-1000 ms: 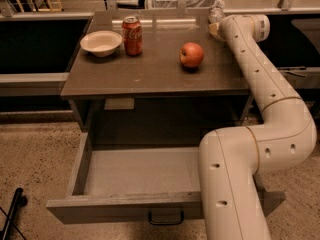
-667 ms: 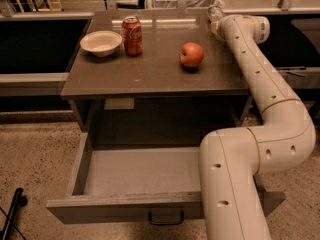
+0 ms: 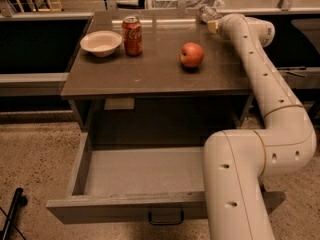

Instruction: Place water bottle into top drawer

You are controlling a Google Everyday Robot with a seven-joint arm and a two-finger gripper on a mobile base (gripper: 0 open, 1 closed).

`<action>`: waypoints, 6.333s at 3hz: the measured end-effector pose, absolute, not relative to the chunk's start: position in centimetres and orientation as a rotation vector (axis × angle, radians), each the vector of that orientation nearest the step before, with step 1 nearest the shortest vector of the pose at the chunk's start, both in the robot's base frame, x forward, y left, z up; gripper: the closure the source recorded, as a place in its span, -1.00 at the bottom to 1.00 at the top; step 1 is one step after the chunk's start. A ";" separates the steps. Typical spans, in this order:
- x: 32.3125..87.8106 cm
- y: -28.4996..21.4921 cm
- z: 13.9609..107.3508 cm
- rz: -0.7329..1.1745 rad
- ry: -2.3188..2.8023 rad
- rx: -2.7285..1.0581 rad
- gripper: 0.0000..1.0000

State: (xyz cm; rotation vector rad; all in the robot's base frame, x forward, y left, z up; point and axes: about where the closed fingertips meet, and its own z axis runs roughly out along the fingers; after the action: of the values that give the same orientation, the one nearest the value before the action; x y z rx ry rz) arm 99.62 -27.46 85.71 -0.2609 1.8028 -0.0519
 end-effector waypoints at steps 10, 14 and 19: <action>82.5 -21.3 101.4 -0.056 1.685 -0.805 1.00; 75.1 -16.3 95.6 0.053 1.684 -0.983 1.00; 56.7 -12.5 90.6 0.641 1.416 -1.547 1.00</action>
Offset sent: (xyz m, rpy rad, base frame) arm -0.0345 0.0295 0.0518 -0.1865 0.0369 0.2410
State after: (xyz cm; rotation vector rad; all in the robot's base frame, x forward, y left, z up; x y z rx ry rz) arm 56.71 -12.48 90.58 -1.5473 1.4163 0.6406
